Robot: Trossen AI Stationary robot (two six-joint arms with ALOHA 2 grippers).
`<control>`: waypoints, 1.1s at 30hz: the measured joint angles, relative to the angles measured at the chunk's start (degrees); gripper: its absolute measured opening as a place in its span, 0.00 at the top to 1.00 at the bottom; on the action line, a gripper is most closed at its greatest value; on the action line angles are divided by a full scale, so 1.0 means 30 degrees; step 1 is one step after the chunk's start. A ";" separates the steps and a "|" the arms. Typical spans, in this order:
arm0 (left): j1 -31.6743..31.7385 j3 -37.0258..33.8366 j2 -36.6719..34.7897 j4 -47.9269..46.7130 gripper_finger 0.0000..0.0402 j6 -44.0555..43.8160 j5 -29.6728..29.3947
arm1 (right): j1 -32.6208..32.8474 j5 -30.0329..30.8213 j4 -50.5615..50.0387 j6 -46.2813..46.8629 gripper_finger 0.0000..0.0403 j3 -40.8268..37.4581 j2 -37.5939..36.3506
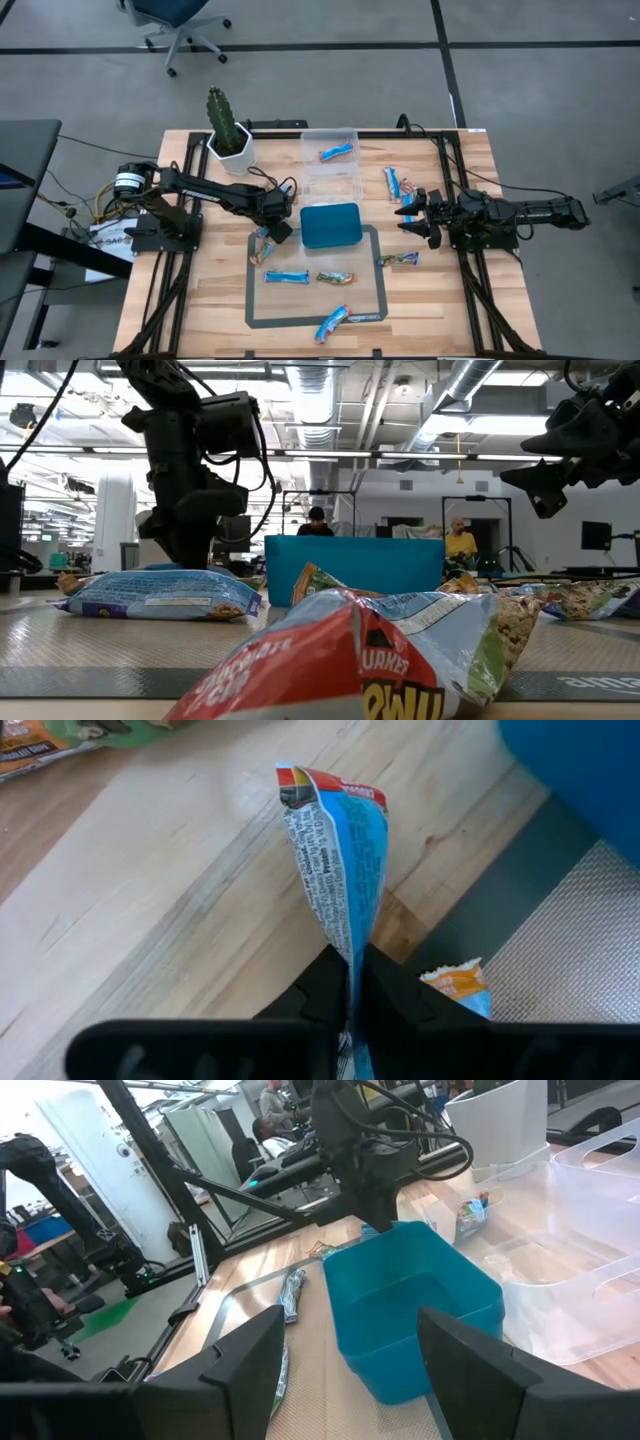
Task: Pick and place Granola Bars by type
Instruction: Put the red granola bar into the top transparent bin
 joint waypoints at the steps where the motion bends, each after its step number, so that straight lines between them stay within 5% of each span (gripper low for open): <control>1: 0.0000 0.0000 0.0000 0.0007 0.96 0.0000 0.0000 | -0.0003 0.0005 0.0000 0.0000 0.45 0.0000 -0.0005; 16: 0.0224 0.0425 -0.2267 -0.0071 0.94 -0.0362 -0.1632 | 0.0000 -0.0002 0.0000 0.0000 0.45 0.0000 0.0002; 33: 0.2309 0.3456 -0.7086 0.1218 0.94 0.0971 -0.8063 | -0.0005 -0.0002 0.0000 0.0000 0.45 0.0000 -0.0005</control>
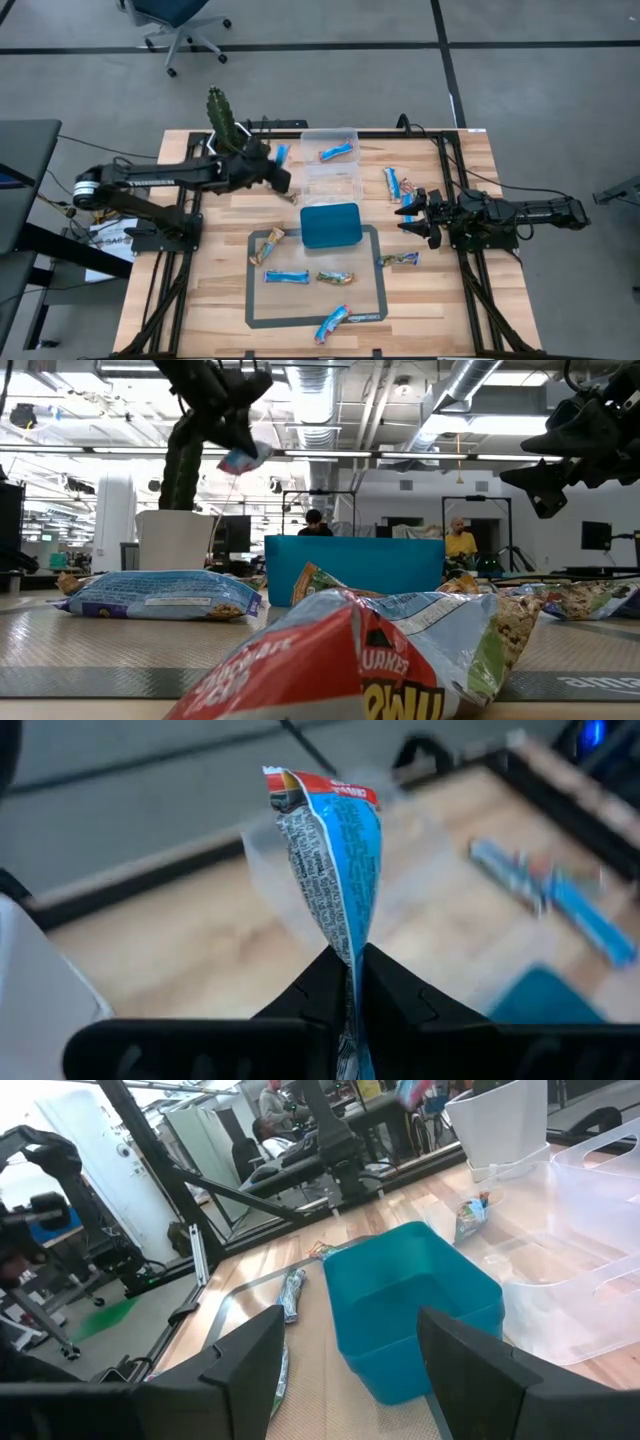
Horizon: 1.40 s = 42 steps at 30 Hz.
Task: Pick and place Granola Bars by type
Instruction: Put the red granola bar into the top transparent bin
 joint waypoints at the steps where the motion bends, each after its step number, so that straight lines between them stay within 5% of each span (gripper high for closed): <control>1: 0.0185 0.0058 -0.0070 0.0372 0.94 0.0221 -0.0114 | -0.0001 0.0000 0.0000 0.0000 0.45 0.0000 0.0001; 13: 0.2299 0.0654 0.1117 0.4232 0.94 0.2705 0.1517 | 0.0005 0.0000 0.0015 0.0000 0.45 0.0000 0.0000; 22: 0.4355 0.6025 0.5635 0.3919 0.94 0.6602 0.4214 | 0.0005 0.0022 -0.0015 0.0000 0.45 0.0000 0.0007; 35: 0.5680 1.5708 1.3187 -0.2734 0.94 1.0595 0.7428 | 0.0005 0.0007 -0.0014 0.0000 0.45 0.0000 0.0000; 42: 0.5821 1.7367 1.5634 -0.5773 0.94 1.2406 0.7966 | 0.0005 0.0007 -0.0015 0.0000 0.45 0.0000 0.0000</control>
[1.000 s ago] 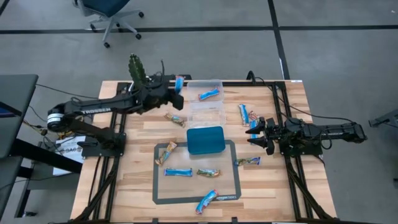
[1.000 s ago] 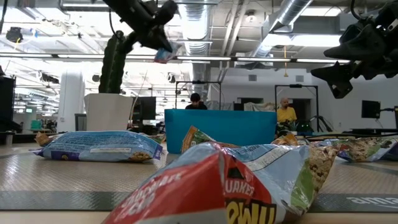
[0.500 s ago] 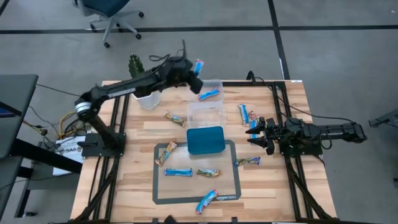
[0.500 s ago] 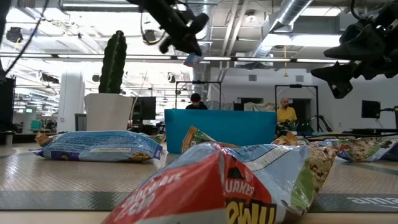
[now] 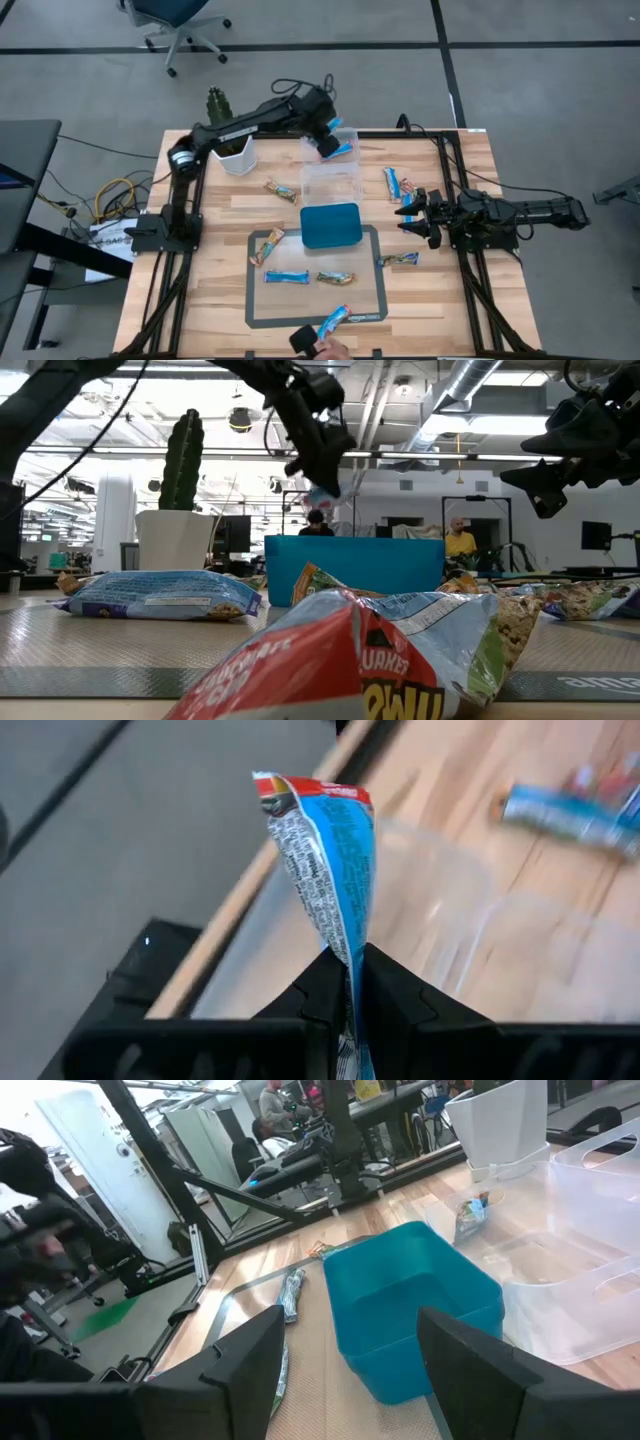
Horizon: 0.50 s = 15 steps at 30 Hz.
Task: Pick and place Granola Bars by type
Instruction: Put the red granola bar into the top transparent bin
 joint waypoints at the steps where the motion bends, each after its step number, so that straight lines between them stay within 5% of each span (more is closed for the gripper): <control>1: 0.0007 -0.0003 0.0202 -0.0233 0.94 0.0138 0.0006 | 0.0000 0.0000 0.0006 0.0000 0.45 0.0000 0.0002; 15: 0.0182 -0.0083 0.1436 -0.0327 0.94 0.1647 -0.0304 | -0.0004 -0.0044 0.0025 0.0000 0.45 0.0000 0.0001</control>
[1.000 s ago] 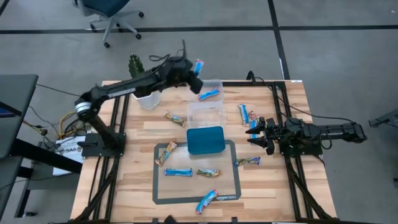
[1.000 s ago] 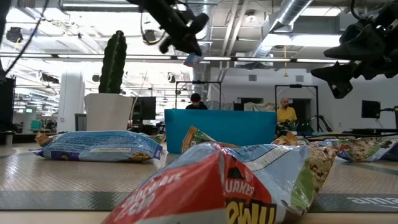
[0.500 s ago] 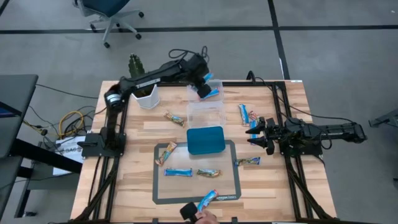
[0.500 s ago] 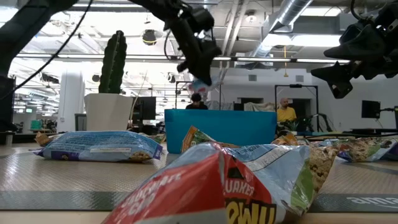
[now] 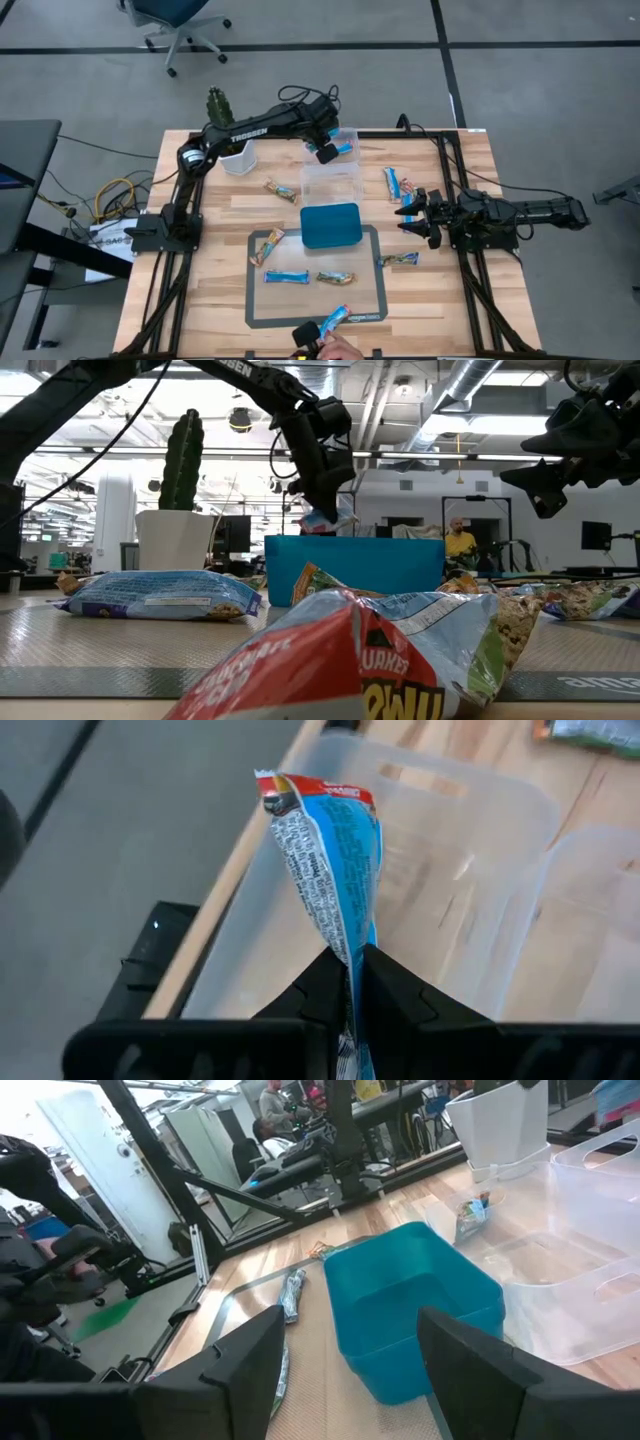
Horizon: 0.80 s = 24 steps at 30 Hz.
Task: Pick and place Granola Bars by type
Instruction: Put the red granola bar into the top transparent bin
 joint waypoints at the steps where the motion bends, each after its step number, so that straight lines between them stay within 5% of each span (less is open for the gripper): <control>1: 0.0009 -0.0023 0.0027 -0.0182 0.93 0.0069 0.0000 | 0.0004 0.0007 -0.0010 0.0000 0.45 0.0000 0.0000; 14: 0.0066 -0.0027 0.0027 0.0009 0.65 0.0275 -0.0050 | 0.0004 0.0007 -0.0010 0.0000 0.45 0.0000 -0.0001; 24: -0.0343 -0.0027 -0.0991 0.0013 0.67 -0.1053 -0.0051 | 0.0004 0.0007 -0.0010 0.0000 0.45 0.0000 0.0000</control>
